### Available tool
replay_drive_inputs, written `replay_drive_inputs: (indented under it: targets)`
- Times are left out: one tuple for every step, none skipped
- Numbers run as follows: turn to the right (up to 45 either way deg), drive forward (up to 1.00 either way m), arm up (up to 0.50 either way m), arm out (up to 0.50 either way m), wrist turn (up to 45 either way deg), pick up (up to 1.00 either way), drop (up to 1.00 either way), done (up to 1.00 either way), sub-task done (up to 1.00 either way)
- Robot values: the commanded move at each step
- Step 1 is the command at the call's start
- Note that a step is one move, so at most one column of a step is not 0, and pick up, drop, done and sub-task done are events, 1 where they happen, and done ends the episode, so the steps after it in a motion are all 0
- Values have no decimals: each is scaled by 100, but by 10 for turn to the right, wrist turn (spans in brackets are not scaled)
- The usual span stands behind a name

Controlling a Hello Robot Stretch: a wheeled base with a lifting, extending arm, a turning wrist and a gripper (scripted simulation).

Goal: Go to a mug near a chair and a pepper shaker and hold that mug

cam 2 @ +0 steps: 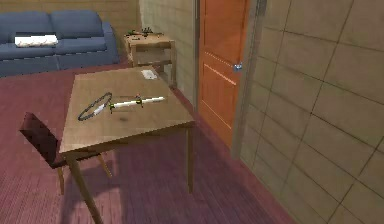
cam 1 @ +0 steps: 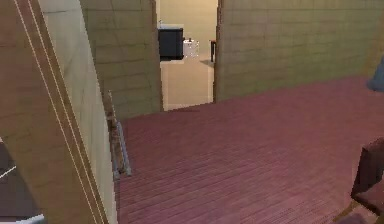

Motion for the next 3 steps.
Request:
replay_drive_inputs:
  targets:
    - [0,100,0,0,0,0,0,0,0]
    - [0,100,0,0,0,0,0,0,0]
    - [0,100,0,0,0,0,0,0,0]
